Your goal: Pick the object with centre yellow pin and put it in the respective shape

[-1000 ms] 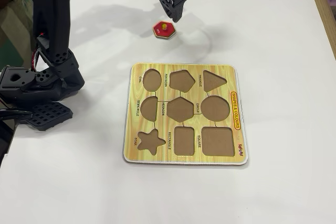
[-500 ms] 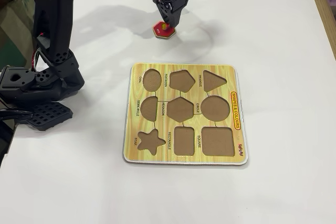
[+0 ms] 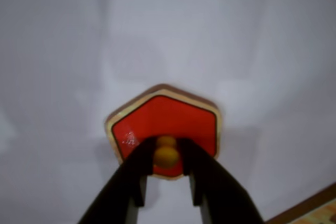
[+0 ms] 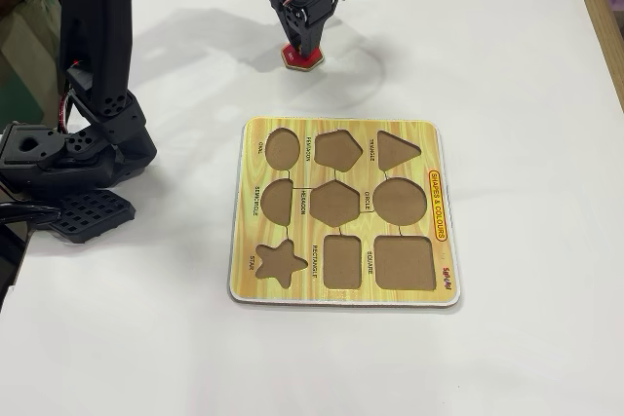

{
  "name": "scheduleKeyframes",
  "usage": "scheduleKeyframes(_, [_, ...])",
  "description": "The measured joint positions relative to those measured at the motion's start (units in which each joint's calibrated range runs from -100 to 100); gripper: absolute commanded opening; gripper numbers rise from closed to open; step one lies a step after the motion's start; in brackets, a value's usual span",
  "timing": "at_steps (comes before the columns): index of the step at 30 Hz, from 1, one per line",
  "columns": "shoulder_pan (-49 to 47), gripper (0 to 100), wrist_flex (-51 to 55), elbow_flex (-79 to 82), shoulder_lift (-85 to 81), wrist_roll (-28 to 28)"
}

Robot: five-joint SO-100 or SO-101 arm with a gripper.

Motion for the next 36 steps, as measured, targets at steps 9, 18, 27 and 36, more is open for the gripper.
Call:
scheduleKeyframes(9, [0.0, 7, 0.0, 0.4, -0.2, 0.0])
scheduleKeyframes(18, [0.1, 1, 0.0, 0.4, -0.2, 0.0])
scheduleKeyframes(27, [0.1, 1, 0.0, 0.4, -0.3, 0.3])
scheduleKeyframes(36, [4.9, 1, 0.0, 0.4, -4.6, 0.0])
